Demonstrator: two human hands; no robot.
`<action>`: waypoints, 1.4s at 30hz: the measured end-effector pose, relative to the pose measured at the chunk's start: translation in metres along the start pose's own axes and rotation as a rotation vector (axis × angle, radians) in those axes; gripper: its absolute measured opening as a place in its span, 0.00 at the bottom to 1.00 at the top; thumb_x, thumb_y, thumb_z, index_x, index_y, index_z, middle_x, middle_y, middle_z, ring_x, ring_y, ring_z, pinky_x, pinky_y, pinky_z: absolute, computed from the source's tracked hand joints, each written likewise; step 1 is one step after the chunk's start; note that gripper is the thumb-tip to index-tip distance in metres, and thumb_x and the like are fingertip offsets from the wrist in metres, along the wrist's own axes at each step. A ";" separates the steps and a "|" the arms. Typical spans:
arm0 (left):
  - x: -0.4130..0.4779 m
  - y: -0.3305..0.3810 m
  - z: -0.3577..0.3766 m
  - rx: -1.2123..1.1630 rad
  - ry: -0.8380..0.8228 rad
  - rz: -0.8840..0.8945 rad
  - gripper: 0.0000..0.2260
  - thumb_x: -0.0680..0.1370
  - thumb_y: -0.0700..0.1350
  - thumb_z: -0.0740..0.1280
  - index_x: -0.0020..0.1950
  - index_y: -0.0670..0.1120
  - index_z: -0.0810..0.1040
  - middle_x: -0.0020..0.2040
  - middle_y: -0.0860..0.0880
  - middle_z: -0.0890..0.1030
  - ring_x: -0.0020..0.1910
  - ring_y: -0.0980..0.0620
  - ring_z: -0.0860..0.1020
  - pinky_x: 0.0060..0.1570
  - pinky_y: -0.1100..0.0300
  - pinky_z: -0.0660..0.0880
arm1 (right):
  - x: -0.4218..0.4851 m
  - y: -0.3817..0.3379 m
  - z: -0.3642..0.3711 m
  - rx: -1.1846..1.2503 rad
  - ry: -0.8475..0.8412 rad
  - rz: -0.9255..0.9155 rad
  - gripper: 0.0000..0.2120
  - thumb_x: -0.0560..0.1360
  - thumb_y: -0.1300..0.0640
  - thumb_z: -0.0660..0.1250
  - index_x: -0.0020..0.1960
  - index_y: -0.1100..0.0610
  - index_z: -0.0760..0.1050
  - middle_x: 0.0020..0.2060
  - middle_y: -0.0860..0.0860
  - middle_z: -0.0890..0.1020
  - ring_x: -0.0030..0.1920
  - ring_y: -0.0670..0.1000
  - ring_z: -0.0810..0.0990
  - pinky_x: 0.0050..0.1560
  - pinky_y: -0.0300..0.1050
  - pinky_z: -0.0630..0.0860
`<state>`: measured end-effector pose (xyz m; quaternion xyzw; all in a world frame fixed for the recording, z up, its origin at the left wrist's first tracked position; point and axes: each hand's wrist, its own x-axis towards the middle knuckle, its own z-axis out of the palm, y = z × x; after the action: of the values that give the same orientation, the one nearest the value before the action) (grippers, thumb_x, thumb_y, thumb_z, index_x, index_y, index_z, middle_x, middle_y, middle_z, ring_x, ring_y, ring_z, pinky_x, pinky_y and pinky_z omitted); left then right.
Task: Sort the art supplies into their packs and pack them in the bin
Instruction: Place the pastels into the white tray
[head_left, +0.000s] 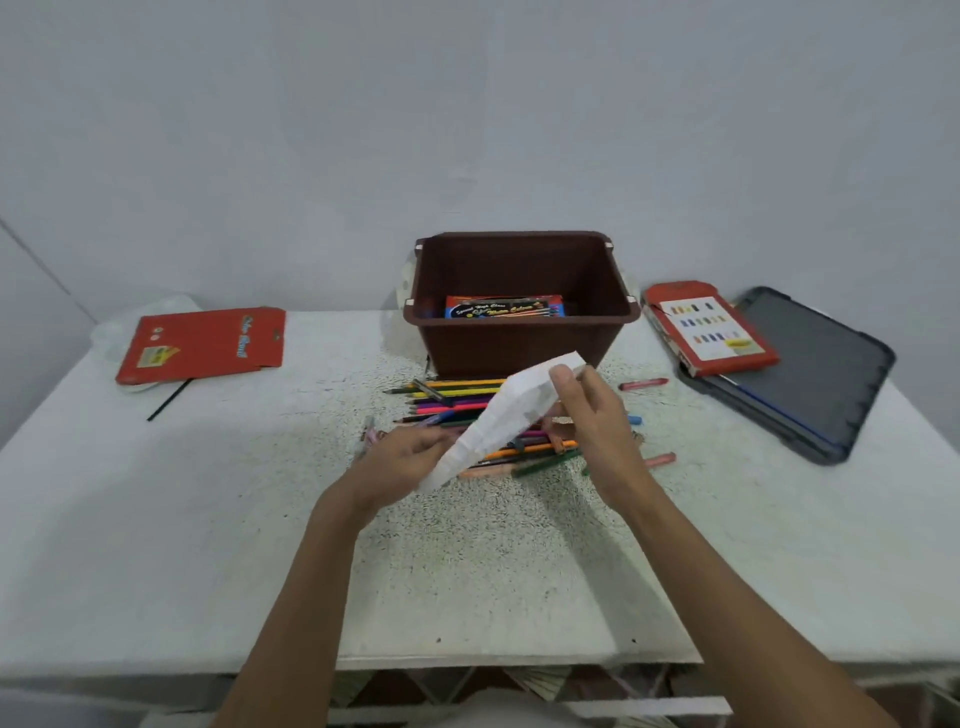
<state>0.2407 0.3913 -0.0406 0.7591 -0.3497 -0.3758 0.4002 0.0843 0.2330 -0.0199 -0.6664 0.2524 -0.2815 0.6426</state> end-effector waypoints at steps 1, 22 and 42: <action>-0.001 0.001 0.002 -0.025 -0.017 -0.019 0.12 0.84 0.45 0.58 0.54 0.48 0.81 0.45 0.55 0.82 0.46 0.59 0.77 0.34 0.84 0.63 | 0.000 0.001 -0.002 -0.012 0.012 -0.011 0.20 0.74 0.39 0.62 0.54 0.55 0.75 0.44 0.42 0.84 0.48 0.44 0.82 0.51 0.50 0.81; -0.013 -0.053 0.067 0.180 0.354 0.237 0.18 0.77 0.50 0.70 0.66 0.50 0.74 0.40 0.52 0.78 0.38 0.59 0.76 0.38 0.69 0.72 | -0.042 0.081 -0.033 -0.645 0.047 0.065 0.09 0.77 0.47 0.68 0.47 0.52 0.78 0.33 0.50 0.78 0.33 0.47 0.74 0.29 0.34 0.66; -0.013 -0.081 0.081 0.471 0.428 0.488 0.22 0.74 0.62 0.66 0.64 0.54 0.77 0.63 0.57 0.72 0.64 0.56 0.68 0.64 0.54 0.63 | -0.050 0.093 -0.026 -0.758 0.178 -0.104 0.07 0.77 0.54 0.69 0.53 0.55 0.78 0.37 0.48 0.78 0.36 0.46 0.76 0.35 0.40 0.72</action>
<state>0.1842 0.4093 -0.1390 0.7859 -0.5051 -0.0128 0.3564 0.0327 0.2450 -0.1153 -0.8413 0.3590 -0.2574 0.3115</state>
